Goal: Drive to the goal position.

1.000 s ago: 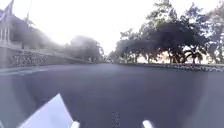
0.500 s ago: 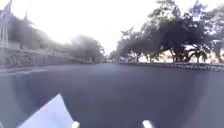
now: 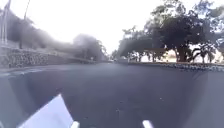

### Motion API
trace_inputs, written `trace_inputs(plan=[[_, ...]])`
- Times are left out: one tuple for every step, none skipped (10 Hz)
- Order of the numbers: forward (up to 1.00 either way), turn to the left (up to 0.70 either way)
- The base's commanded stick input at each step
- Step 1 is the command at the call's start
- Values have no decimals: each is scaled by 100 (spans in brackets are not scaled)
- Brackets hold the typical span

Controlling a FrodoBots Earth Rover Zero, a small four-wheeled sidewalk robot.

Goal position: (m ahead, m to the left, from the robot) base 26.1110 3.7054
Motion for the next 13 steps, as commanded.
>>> trace_inputs(plan=[[85, 0], [85, 0], [85, 0], [85, 0], [85, 0], [85, 0], [85, 0], [85, 0], [85, 0], [85, 0], [85, 0], [85, 0], [85, 0]])
